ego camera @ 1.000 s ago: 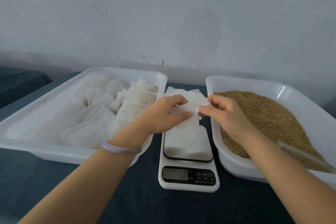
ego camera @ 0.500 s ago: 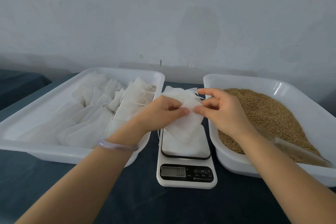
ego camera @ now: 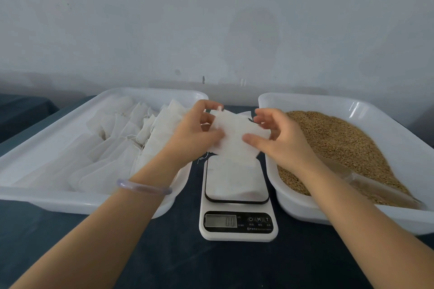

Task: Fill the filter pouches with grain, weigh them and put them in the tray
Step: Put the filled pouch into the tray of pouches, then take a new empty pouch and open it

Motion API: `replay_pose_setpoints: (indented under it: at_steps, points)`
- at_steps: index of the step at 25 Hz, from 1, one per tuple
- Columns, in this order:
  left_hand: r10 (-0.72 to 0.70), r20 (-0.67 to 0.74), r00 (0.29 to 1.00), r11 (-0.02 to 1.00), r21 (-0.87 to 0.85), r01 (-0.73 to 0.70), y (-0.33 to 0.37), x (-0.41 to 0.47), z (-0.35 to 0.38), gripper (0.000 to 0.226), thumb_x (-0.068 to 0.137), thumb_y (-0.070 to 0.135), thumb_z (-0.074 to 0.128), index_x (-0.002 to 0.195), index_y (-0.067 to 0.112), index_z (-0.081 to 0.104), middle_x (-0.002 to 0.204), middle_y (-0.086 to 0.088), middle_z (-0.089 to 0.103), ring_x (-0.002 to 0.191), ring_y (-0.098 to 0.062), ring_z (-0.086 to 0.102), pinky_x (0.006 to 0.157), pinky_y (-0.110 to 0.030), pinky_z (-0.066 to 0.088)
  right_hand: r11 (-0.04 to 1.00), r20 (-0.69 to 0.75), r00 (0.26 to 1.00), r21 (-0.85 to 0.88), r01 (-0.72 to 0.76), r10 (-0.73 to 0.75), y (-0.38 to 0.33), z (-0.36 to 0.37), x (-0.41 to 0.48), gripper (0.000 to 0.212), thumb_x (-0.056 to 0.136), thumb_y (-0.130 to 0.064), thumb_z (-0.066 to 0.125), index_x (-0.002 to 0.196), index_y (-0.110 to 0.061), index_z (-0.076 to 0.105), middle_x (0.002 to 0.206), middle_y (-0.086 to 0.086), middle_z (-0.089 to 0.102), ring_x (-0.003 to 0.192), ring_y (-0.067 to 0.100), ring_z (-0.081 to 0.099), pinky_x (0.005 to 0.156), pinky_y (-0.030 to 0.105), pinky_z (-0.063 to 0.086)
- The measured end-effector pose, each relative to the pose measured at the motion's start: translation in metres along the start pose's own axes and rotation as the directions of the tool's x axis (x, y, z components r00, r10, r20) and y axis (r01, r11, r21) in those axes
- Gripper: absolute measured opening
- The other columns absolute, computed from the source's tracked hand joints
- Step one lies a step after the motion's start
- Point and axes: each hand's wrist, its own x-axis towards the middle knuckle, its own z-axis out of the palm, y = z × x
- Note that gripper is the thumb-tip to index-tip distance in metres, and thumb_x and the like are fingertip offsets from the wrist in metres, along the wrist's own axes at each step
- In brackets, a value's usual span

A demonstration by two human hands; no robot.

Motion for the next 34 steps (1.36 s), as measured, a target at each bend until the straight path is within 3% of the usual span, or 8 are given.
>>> replay_pose_setpoints:
  at_steps: [4,9,13,17,20,25,29,34]
  points:
    - [0.052,0.067,0.996,0.997,0.054,-0.056,0.001,-0.003,0.004,0.041,0.079,0.002,0.072,0.109,0.021,0.052,0.076,-0.001,0.067,0.067,-0.016,0.064,0.064,-0.034,0.054,0.996,0.111,0.993,0.081,0.027,-0.036,-0.003,0.002,-0.002,0.032,0.073,-0.015,0.078,0.095,-0.031,0.061,0.091,-0.001,0.070,0.080,0.011,0.064,0.075,0.028,0.051]
    - [-0.089,0.277,0.957,0.973,-0.183,0.144,0.000,-0.004,0.002,0.035,0.076,0.021,0.074,0.109,0.018,0.064,0.096,-0.001,0.071,0.092,-0.018,0.068,0.079,-0.033,0.053,0.969,0.038,0.999,0.248,0.002,-0.012,-0.007,0.000,-0.002,0.010,0.077,-0.013,0.074,0.081,-0.009,0.066,0.079,0.006,0.073,0.071,0.017,0.068,0.069,0.037,0.056]
    - [-0.076,0.079,0.994,0.988,0.140,0.064,-0.006,0.001,0.003,0.035,0.084,0.028,0.071,0.091,-0.005,0.066,0.079,-0.027,0.060,0.072,-0.024,0.053,0.067,-0.039,0.042,0.970,-0.136,0.961,-0.032,0.240,-0.242,-0.012,0.000,-0.009,0.038,0.064,-0.044,0.076,0.094,-0.025,0.062,0.089,-0.013,0.066,0.081,0.003,0.061,0.075,0.020,0.048]
    - [-0.060,0.107,0.992,0.920,0.391,0.013,-0.004,0.000,0.004,0.043,0.081,0.029,0.073,0.072,-0.007,0.052,0.064,-0.009,0.037,0.059,-0.016,0.034,0.052,-0.023,0.027,0.811,-0.101,0.818,-0.245,0.531,-0.566,-0.011,0.000,-0.010,0.031,0.068,-0.026,0.079,0.090,-0.006,0.070,0.089,0.003,0.069,0.086,0.018,0.059,0.080,0.023,0.046]
    - [-0.054,0.163,0.985,0.896,0.443,-0.024,-0.005,0.000,0.006,0.048,0.080,0.034,0.073,0.076,-0.010,0.053,0.068,-0.006,0.035,0.062,-0.014,0.031,0.055,-0.024,0.024,0.853,0.040,0.874,-0.201,0.481,-0.484,-0.012,0.004,-0.010,0.024,0.069,-0.011,0.081,0.090,-0.005,0.073,0.084,0.002,0.070,0.091,0.024,0.058,0.085,0.031,0.047]
    - [-0.047,0.204,0.978,0.922,0.386,-0.036,-0.008,0.000,0.005,0.032,0.075,0.024,0.079,0.063,0.007,0.055,0.050,0.016,0.040,0.048,-0.001,0.036,0.051,-0.012,0.028,0.932,0.134,0.947,-0.184,0.312,-0.291,-0.009,0.003,-0.011,0.010,0.081,-0.007,0.071,0.082,-0.017,0.067,0.085,-0.001,0.061,0.085,-0.001,0.053,0.082,0.009,0.038]
    - [-0.095,0.267,0.959,0.931,0.365,-0.009,-0.009,0.001,0.004,0.036,0.073,0.026,0.079,0.092,-0.001,0.066,0.071,-0.005,0.054,0.064,-0.014,0.047,0.063,-0.031,0.037,0.973,0.192,0.963,-0.097,0.209,-0.188,-0.011,-0.001,-0.011,0.017,0.087,-0.017,0.064,0.081,-0.030,0.055,0.089,-0.005,0.062,0.085,-0.003,0.055,0.081,0.011,0.038]
    - [-0.099,0.326,0.940,0.963,0.270,0.008,-0.003,-0.005,0.003,0.059,0.059,0.020,0.089,0.107,0.026,0.055,0.097,0.016,0.064,0.091,0.001,0.061,0.076,-0.015,0.049,0.953,0.296,0.937,-0.180,0.244,-0.184,-0.007,0.001,-0.016,0.031,0.080,-0.021,0.073,0.067,-0.044,0.056,0.106,-0.005,0.053,0.100,-0.005,0.051,0.089,0.008,0.034]
